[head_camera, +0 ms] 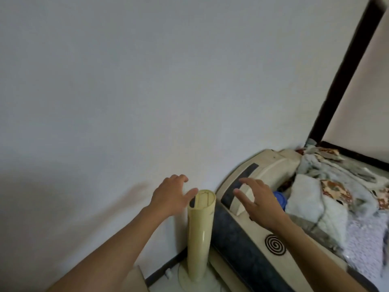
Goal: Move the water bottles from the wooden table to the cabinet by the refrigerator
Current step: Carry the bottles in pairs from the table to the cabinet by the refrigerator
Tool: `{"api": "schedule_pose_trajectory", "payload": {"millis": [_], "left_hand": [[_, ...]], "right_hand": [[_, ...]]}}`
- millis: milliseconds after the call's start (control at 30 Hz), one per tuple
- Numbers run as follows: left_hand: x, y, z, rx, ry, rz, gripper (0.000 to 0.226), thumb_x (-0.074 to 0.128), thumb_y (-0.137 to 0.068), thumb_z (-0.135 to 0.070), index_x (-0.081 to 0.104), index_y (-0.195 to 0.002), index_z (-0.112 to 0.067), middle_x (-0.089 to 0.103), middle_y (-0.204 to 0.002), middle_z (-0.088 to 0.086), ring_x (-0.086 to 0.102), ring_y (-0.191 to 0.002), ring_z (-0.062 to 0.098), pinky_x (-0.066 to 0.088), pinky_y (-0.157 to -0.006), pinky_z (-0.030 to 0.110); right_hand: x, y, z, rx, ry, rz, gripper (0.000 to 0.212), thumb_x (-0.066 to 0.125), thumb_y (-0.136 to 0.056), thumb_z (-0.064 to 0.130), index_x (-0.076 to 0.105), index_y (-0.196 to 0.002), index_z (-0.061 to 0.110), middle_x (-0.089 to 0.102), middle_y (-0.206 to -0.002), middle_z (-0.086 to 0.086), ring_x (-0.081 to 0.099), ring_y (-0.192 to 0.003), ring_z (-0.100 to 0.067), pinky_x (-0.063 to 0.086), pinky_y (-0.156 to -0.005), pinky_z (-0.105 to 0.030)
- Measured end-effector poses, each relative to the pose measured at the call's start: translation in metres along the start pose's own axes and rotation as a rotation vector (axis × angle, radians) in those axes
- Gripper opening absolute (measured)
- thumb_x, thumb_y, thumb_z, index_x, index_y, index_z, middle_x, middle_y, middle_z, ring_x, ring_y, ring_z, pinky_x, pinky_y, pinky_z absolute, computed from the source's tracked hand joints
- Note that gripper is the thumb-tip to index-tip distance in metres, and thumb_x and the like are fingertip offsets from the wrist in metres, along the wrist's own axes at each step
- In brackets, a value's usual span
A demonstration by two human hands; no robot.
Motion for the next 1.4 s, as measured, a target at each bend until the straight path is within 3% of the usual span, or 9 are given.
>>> {"api": "schedule_pose_trajectory", "payload": {"millis": [167,300,400,633,867,967,1100,1300,1400], "left_hand": [[0.039,-0.006,-0.106,0.092,0.040,0.071,0.059,0.048,-0.090,-0.065,0.046,-0.136,-0.029,0.051,-0.137,-0.005,0.056,-0.114,0.017,0.050,-0.096,0.036],[0.086,0.002,-0.186,0.207,0.061,0.169,0.059,0.050,-0.090,-0.063,0.046,-0.137,-0.027,0.052,-0.138,-0.004,0.055,-0.118,0.016,0.050,-0.098,0.038],[0.119,0.008,-0.246,0.314,0.053,0.234,0.060,0.051,-0.090,-0.063,0.048,-0.137,-0.026,0.052,-0.137,-0.003,0.053,-0.120,0.018,0.048,-0.100,0.039],[0.170,0.015,-0.381,0.585,0.065,0.338,0.059,0.052,-0.088,-0.061,0.050,-0.134,-0.024,0.053,-0.133,-0.002,0.052,-0.117,0.018,0.048,-0.096,0.039],[0.208,0.033,-0.459,0.854,0.112,0.462,0.061,0.052,-0.088,-0.062,0.050,-0.134,-0.023,0.053,-0.134,0.002,0.051,-0.121,0.023,0.046,-0.098,0.040],[0.218,0.045,-0.480,0.972,0.160,0.501,0.061,0.051,-0.089,-0.063,0.049,-0.135,-0.024,0.053,-0.137,0.002,0.051,-0.121,0.023,0.046,-0.101,0.040],[0.224,0.066,-0.500,1.094,0.243,0.526,0.062,0.051,-0.089,-0.064,0.049,-0.136,-0.023,0.052,-0.138,0.001,0.051,-0.123,0.022,0.045,-0.100,0.038],[0.218,0.129,-0.519,1.268,0.268,0.578,0.061,0.051,-0.090,-0.063,0.047,-0.136,-0.023,0.050,-0.140,0.002,0.048,-0.124,0.022,0.044,-0.098,0.038],[0.216,0.163,-0.528,1.336,0.267,0.584,0.062,0.051,-0.090,-0.063,0.046,-0.138,-0.024,0.049,-0.142,0.001,0.047,-0.126,0.022,0.045,-0.101,0.039]], "right_hand": [[-0.070,0.043,-0.076,0.104,-0.003,-0.087,0.053,0.046,-0.092,0.057,0.049,-0.135,0.026,0.050,-0.138,-0.002,0.044,-0.127,-0.021,0.038,-0.106,-0.039],[-0.122,0.088,-0.134,0.212,-0.010,-0.192,0.051,0.044,-0.090,0.061,0.050,-0.130,0.029,0.052,-0.130,0.001,0.046,-0.121,-0.019,0.036,-0.096,-0.031],[-0.152,0.130,-0.174,0.322,-0.002,-0.246,0.053,0.044,-0.091,0.059,0.048,-0.134,0.028,0.050,-0.136,0.000,0.044,-0.124,-0.019,0.035,-0.097,-0.030],[-0.235,0.226,-0.235,0.606,0.126,-0.438,0.057,0.041,-0.090,0.065,0.046,-0.135,0.031,0.045,-0.146,-0.003,0.041,-0.132,-0.023,0.038,-0.105,-0.042],[-0.266,0.300,-0.212,0.890,0.186,-0.596,0.072,0.037,-0.080,0.066,0.047,-0.137,0.023,0.045,-0.146,-0.006,0.046,-0.131,-0.025,0.042,-0.107,-0.044],[-0.264,0.329,-0.195,0.992,0.224,-0.649,0.070,0.039,-0.081,0.067,0.048,-0.136,0.025,0.050,-0.140,-0.005,0.052,-0.120,-0.021,0.045,-0.099,-0.035],[-0.261,0.366,-0.168,1.103,0.312,-0.694,0.057,0.047,-0.089,0.058,0.048,-0.137,0.027,0.049,-0.140,-0.002,0.049,-0.108,-0.011,0.037,-0.090,-0.025],[-0.246,0.443,-0.124,1.278,0.391,-0.727,0.072,0.038,-0.078,0.075,0.049,-0.134,0.031,0.051,-0.140,-0.001,0.050,-0.123,-0.018,0.044,-0.100,-0.035],[-0.249,0.477,-0.104,1.309,0.415,-0.807,0.058,0.048,-0.087,0.062,0.050,-0.134,0.028,0.051,-0.139,-0.002,0.049,-0.125,-0.019,0.044,-0.101,-0.038]]}}
Point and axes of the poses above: each hand's wrist, its own y-axis away from the middle knuckle, its own x-axis out of the palm, z = x × y, the point moved 7 cm from there along -y, towards the middle knuckle
